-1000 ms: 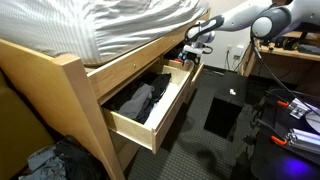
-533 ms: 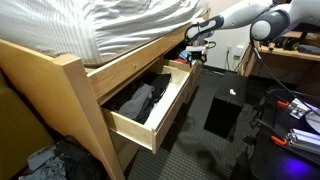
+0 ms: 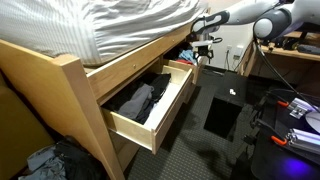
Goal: Open the top right drawer and close the top left drawer.
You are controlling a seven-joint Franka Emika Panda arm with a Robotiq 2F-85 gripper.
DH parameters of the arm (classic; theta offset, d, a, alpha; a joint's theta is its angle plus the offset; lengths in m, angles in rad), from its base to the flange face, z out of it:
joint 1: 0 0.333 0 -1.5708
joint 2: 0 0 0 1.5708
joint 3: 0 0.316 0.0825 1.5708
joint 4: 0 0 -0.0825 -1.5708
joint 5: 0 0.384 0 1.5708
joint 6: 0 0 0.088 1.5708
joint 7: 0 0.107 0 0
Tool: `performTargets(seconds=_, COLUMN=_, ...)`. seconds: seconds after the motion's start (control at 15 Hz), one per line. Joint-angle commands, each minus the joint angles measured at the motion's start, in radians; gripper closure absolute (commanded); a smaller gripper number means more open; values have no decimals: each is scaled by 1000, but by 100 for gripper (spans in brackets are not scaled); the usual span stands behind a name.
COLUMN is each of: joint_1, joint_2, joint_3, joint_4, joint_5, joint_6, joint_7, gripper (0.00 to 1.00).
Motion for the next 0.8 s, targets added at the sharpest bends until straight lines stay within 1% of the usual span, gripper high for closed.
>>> performTargets(seconds=0.0, joint_1=1, joint_2=1, joint_3=3, joint_4=69, joint_5=-11, joint_6=28, joint_7=17, gripper=0)
performTargets(seconds=0.07, joint_1=6, joint_2=1, joint_3=-1, joint_4=102, joint_5=-17, joint_6=49, joint_7=29, gripper=0)
performTargets(seconds=0.13, joint_1=11, joint_2=12, joint_3=-6, joint_4=173, joint_5=-25, joint_6=42, joint_7=37, gripper=0)
performTargets(seconds=0.27, joint_1=23, joint_2=1, joint_3=0, joint_4=231, joint_5=-44, joint_6=57, joint_7=18, gripper=0)
performTargets(seconds=0.33, joint_1=34, joint_2=-60, joint_3=10, joint_4=159, joint_5=-48, joint_6=97, joint_7=-12, gripper=0)
performTargets(seconds=0.4, joint_1=35, joint_2=-70, joint_3=31, joint_4=182, joint_5=-41, joint_6=88, joint_7=-76, gripper=0)
performTargets(seconds=0.53, joint_1=50, joint_2=-104, joint_3=62, joint_4=173, joint_5=-27, joint_6=69, joint_7=-172, gripper=0)
performTargets(seconds=0.73, joint_1=66, joint_2=-137, joint_3=97, joint_4=171, joint_5=-19, joint_6=73, joint_7=-311, gripper=0)
